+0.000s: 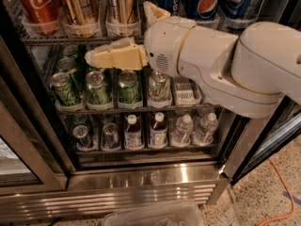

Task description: Pick orange can from top shelf of fridge

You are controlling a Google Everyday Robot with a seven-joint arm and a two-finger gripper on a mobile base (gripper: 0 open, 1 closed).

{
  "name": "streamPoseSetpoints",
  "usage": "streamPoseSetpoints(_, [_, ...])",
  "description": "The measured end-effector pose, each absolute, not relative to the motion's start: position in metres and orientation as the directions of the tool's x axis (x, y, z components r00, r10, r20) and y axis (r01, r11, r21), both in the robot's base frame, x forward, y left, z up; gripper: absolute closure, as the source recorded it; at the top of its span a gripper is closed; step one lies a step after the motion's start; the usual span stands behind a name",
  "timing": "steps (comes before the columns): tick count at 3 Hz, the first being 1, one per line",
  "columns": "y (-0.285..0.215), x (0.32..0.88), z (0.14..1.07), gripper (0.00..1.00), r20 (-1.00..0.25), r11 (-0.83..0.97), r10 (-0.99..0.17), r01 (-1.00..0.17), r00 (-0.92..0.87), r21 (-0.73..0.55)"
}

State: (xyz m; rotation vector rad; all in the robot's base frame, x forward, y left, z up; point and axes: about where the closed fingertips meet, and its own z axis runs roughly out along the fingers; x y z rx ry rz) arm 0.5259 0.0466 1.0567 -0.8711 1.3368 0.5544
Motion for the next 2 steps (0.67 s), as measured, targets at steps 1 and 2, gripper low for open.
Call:
streamPoseSetpoints(1, [0.0467,0.5262,1.0584,0.0,-0.978,0.591,-0.111,-0.78,0.176,-0.207])
streamPoseSetpoints(2, [0.0502,0.5308,1.0616,0.0,-0.977,0.584,-0.097,-0.784,0.191,-0.211])
